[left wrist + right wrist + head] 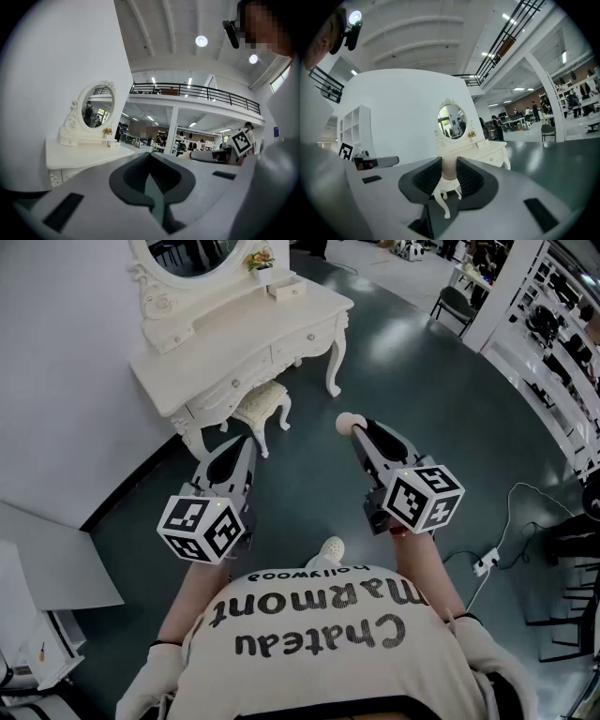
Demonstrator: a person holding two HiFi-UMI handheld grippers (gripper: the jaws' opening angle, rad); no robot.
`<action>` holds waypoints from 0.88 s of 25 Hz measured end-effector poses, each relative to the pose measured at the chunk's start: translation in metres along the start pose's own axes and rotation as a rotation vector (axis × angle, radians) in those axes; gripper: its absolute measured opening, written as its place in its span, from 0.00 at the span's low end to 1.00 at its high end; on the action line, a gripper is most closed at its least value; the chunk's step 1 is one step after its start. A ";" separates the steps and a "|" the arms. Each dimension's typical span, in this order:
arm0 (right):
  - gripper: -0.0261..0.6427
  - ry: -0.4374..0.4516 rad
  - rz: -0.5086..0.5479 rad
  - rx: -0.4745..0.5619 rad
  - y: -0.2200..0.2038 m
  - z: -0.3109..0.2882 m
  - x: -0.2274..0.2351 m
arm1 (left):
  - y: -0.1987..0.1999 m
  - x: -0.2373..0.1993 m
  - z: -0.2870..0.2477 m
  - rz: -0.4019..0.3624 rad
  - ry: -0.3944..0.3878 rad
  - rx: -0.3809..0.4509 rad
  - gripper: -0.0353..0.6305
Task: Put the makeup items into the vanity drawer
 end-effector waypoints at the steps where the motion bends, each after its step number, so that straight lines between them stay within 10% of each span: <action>1: 0.21 -0.001 0.001 -0.002 -0.001 0.001 -0.001 | 0.000 0.001 0.002 0.001 -0.002 0.002 0.06; 22: 0.21 -0.032 -0.047 -0.058 -0.020 -0.055 0.050 | -0.019 -0.034 -0.049 0.099 -0.011 -0.057 0.06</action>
Point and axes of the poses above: the fingertips, and each gripper's own axes: z backward along the fingers, x to its right, y out of its top, the point moved 3 cm from there along z, backward along the fingers, and after that the axes turned 8 degrees about z, right-handed, at the moved point
